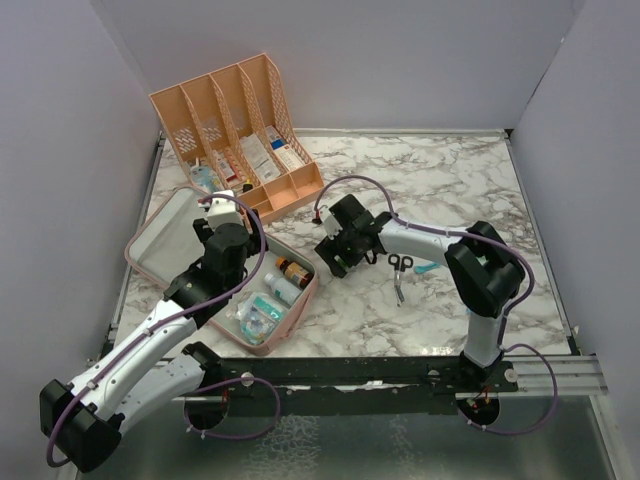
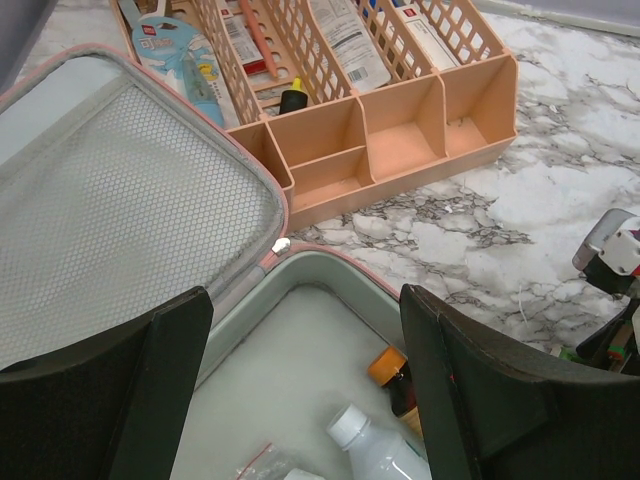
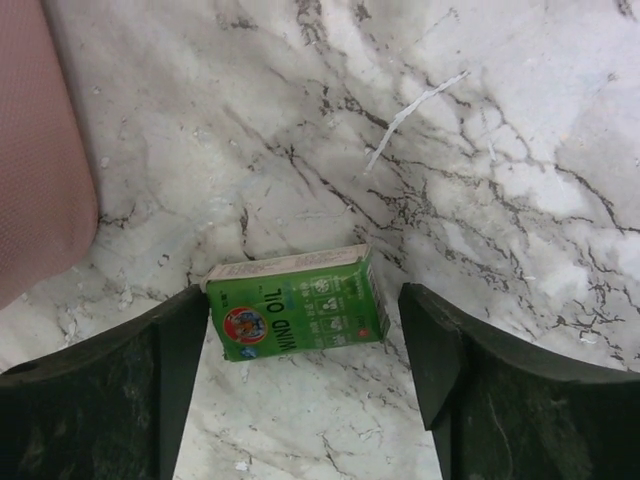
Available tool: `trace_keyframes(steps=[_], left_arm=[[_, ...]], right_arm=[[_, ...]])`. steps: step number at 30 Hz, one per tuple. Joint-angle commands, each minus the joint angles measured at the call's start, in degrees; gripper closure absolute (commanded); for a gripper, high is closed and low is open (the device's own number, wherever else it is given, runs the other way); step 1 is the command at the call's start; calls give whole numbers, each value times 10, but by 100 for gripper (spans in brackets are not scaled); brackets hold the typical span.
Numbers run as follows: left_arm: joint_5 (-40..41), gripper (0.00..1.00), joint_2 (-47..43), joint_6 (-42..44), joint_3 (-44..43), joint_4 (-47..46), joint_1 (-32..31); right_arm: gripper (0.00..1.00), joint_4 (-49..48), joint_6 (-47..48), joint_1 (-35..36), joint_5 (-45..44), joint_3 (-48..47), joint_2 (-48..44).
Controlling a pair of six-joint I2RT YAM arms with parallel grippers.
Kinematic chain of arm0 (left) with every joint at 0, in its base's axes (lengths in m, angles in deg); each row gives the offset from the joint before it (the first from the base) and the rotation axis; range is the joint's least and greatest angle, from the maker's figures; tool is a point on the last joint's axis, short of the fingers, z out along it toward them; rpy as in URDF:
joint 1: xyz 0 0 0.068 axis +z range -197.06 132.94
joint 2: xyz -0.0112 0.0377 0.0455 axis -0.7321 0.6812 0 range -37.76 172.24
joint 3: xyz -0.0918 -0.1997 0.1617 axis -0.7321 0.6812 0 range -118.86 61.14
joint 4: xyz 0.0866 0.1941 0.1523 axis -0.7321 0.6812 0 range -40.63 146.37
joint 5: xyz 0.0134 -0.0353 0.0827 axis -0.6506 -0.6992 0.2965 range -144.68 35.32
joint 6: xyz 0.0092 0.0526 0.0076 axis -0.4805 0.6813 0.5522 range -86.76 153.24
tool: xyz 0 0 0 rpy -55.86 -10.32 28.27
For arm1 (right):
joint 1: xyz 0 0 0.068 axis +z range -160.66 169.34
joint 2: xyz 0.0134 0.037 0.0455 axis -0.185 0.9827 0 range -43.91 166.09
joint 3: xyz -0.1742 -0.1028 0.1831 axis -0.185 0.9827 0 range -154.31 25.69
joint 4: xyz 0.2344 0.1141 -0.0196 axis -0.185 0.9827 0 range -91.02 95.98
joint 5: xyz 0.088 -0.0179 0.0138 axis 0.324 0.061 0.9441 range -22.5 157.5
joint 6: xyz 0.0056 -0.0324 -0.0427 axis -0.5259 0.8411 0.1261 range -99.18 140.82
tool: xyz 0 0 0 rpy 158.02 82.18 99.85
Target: Organize the medicine kit
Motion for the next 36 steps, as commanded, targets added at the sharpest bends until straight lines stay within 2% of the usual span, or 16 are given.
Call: trace_keyframes(steps=[1, 3, 5, 16, 22, 28, 36], left_arm=[[-9, 21, -11, -2, -4, -17, 3], [-9, 21, -13, -4, -4, -16, 3], [-11, 21, -15, -9, -6, -13, 3], [-2, 21, -39, -24, -5, 0, 4], [29, 21, -99, -38, 19, 21, 4], [46, 21, -175, -35, 32, 54, 4], [80, 21, -270, -57, 28, 104, 4]], right_arm=[[30, 4, -8, 2, -38, -16, 29], [39, 17, -13, 3, -39, -22, 28], [40, 31, -19, 3, -42, -26, 24], [41, 27, -72, 3, -51, -45, -55], [44, 14, -90, 3, -23, -61, -101], [46, 39, -114, 59, -45, -128, -70], [47, -2, -185, 150, -41, -231, 16]])
